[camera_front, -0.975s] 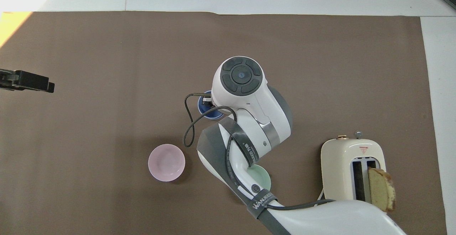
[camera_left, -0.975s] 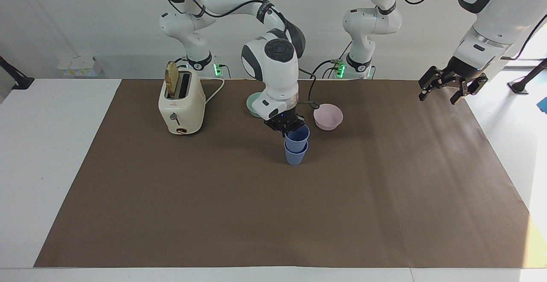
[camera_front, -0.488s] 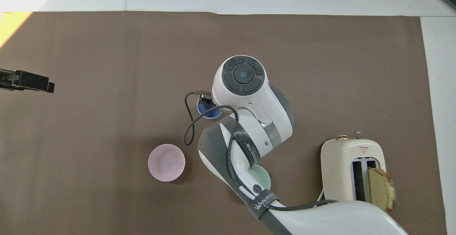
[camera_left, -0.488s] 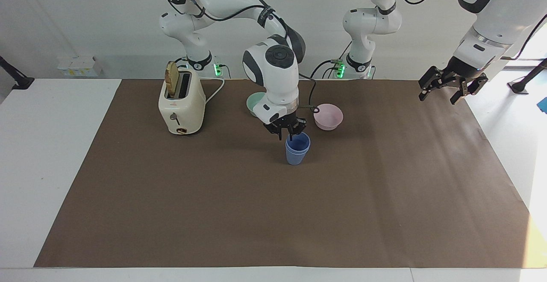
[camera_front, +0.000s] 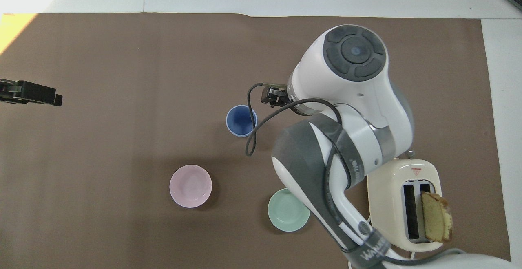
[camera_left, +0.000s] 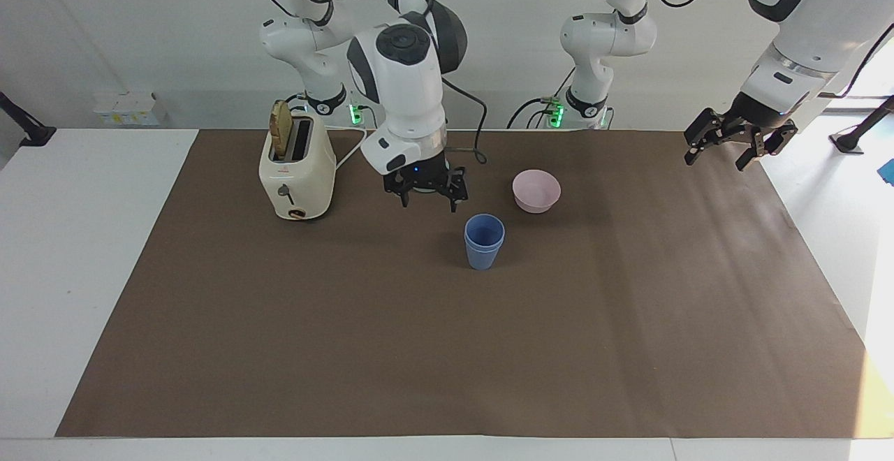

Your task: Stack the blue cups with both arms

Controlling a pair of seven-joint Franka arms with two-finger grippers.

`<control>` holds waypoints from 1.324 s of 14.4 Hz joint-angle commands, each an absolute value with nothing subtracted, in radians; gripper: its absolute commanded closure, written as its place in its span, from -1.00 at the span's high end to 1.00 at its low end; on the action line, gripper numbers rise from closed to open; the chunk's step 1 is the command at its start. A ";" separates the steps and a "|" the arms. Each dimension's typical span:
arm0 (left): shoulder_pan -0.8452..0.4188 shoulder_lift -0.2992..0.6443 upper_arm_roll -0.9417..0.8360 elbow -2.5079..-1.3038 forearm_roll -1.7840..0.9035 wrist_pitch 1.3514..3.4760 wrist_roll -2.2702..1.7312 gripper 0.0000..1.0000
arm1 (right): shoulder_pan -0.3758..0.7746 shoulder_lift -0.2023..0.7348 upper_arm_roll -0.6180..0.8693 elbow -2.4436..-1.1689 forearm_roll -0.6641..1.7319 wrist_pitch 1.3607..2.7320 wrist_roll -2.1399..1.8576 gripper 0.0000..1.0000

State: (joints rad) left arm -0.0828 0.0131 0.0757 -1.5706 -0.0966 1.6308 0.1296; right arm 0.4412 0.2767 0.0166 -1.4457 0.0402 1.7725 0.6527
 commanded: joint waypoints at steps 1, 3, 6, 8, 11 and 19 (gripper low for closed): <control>-0.075 0.021 0.069 -1.548 -0.086 1.618 0.140 1.00 | 0.384 0.240 0.025 -1.391 0.026 1.657 0.580 1.00; -0.074 0.021 0.069 -1.548 -0.084 1.614 0.140 1.00 | 0.333 0.200 0.026 -1.384 0.026 1.605 0.511 1.00; -0.069 0.011 0.071 -1.548 -0.075 1.605 0.141 1.00 | 0.232 0.149 0.026 -1.382 0.025 1.536 0.366 1.00; -0.074 -0.003 0.067 -1.551 -0.029 1.603 0.146 1.00 | 0.180 0.112 0.022 -1.384 0.015 1.493 0.252 1.00; -0.077 -0.006 0.067 -1.552 -0.023 1.603 0.146 1.00 | 0.099 0.043 0.012 -1.416 0.006 1.483 0.100 1.00; -0.080 -0.006 0.066 -1.549 -0.023 1.606 0.141 1.00 | 0.022 -0.043 0.009 -1.617 0.006 1.626 0.069 1.00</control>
State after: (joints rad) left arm -0.0828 -0.0006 0.0707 -1.5634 -0.0430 1.6287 0.1355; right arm 0.0478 -0.0035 0.0027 -1.5612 0.0143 1.5822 0.0704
